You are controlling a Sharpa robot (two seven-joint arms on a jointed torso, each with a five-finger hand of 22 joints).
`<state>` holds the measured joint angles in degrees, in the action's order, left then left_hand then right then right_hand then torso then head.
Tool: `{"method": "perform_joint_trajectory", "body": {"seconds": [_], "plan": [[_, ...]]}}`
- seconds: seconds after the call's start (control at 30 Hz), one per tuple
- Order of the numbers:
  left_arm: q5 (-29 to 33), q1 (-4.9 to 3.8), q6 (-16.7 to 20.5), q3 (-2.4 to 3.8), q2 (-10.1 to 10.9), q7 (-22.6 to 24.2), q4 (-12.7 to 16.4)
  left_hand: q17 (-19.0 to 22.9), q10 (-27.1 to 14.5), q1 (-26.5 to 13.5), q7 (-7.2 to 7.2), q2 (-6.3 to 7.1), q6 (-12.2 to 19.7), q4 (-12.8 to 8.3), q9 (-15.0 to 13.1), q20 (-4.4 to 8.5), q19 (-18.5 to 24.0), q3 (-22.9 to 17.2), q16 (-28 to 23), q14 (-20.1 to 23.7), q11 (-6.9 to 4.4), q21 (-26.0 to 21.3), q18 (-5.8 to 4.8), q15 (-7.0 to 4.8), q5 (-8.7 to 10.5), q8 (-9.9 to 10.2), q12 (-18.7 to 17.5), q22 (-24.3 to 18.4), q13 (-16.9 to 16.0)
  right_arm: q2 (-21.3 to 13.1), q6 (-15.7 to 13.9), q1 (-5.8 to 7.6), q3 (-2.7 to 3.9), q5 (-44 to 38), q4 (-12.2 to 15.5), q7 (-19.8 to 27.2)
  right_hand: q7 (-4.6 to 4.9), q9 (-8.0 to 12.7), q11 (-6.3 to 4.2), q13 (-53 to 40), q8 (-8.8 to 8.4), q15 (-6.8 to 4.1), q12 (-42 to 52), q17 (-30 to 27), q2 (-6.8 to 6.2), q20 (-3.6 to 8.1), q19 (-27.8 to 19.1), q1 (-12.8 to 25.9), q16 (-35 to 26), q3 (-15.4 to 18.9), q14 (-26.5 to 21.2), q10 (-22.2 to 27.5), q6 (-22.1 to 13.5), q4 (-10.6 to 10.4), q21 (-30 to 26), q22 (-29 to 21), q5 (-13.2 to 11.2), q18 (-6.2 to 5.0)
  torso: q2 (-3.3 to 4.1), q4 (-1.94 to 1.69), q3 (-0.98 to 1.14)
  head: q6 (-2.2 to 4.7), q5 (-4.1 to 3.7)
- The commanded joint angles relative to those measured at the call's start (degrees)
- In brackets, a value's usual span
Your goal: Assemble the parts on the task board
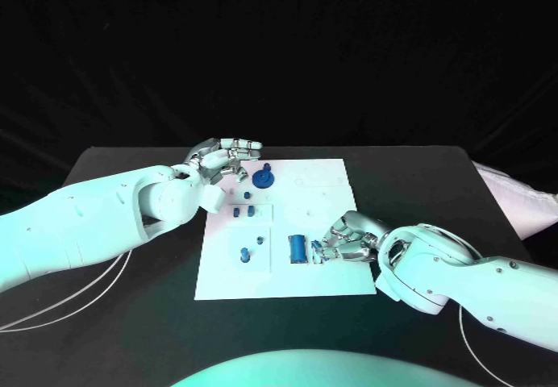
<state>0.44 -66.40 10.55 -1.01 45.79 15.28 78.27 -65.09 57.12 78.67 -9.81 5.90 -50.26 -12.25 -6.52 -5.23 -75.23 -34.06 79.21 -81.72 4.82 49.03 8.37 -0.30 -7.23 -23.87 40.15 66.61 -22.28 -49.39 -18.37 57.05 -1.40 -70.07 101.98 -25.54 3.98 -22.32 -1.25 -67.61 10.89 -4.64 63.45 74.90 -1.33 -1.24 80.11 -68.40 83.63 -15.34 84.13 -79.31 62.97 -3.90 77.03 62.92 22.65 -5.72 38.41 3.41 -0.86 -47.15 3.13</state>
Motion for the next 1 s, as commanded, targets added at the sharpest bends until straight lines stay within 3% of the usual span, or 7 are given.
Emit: {"method": "perform_joint_trajectory", "body": {"seconds": [0.03,0.4,0.6,1.0], "plan": [[0.16,0.0,-0.95,0.03,-0.12,0.24,0.12,-0.07,-0.13,-0.12,0.05,-0.32,0.34,0.24,0.07,-0.07,0.44,-0.16,0.04,0.12,-0.11,-0.22,0.0,0.06,0.04,-0.38,-0.17,-0.05,0.09,0.58,1.94,-0.01,0.01,2.15,-0.35,-1.31,-0.83,-2.28,-0.01,-0.24,0.32,-0.39,0.45,2.97,0.02,-0.03,0.44,0.79,0.28,-0.02,3.81,-0.43,1.16,-0.44,0.28,0.07,0.17,0.67,0.01,-0.01,0.0,0.01,-0.02],[0.16,-0.01,-1.01,0.03,-0.09,0.1,0.11,-0.07,-0.13,-0.12,0.05,-0.32,0.34,0.24,0.07,-0.07,0.44,-0.16,0.04,0.12,-0.11,-0.22,0.0,0.06,0.04,-0.38,-0.17,-0.05,0.09,1.26,0.57,-0.02,0.0,-1.58,-0.98,-4.16,-1.19,-2.83,-0.29,-2.02,0.87,-0.61,2.49,3.61,0.24,0.15,0.64,2.9,0.61,0.25,3.91,-1.47,1.93,-2.22,0.46,0.43,-0.08,0.72,0.06,-0.07,0.04,-0.05,-0.05],[0.16,-0.01,-1.03,0.03,-0.12,0.11,0.14,-0.07,-0.13,-0.12,0.05,-0.32,0.34,0.24,0.07,-0.07,0.44,-0.16,0.04,0.12,-0.11,-0.22,0.0,0.06,0.04,-0.38,-0.17,-0.05,0.09,1.29,0.8,-0.03,0.0,-3.47,-0.83,-4.46,-1.39,-2.99,-0.45,-2.6,1.04,-0.72,3.15,3.82,0.12,0.22,0.68,2.62,0.72,0.1,3.95,-1.76,2.06,-1.97,0.49,0.5,-0.39,0.73,0.05,-0.09,0.01,0.01,-0.39],[0.16,-0.01,-1.01,0.03,-0.19,0.13,0.17,-0.12,-0.18,-0.05,0.02,-0.33,0.47,0.26,0.15,-0.11,0.41,-0.09,0.02,0.12,-0.07,-0.16,-0.02,0.1,0.03,-0.49,-0.16,-0.06,0.06,1.56,2.36,-0.03,0.0,-4.66,-0.78,-4.99,-1.44,-3.2,-0.52,-2.96,1.22,-0.81,3.49,3.86,-0.02,0.33,0.7,2.74,0.74,0.13,3.95,-1.92,2.15,-2.01,0.47,0.48,-1.35,0.73,0.05,-0.15,-0.01,-0.11,-0.2]]}}
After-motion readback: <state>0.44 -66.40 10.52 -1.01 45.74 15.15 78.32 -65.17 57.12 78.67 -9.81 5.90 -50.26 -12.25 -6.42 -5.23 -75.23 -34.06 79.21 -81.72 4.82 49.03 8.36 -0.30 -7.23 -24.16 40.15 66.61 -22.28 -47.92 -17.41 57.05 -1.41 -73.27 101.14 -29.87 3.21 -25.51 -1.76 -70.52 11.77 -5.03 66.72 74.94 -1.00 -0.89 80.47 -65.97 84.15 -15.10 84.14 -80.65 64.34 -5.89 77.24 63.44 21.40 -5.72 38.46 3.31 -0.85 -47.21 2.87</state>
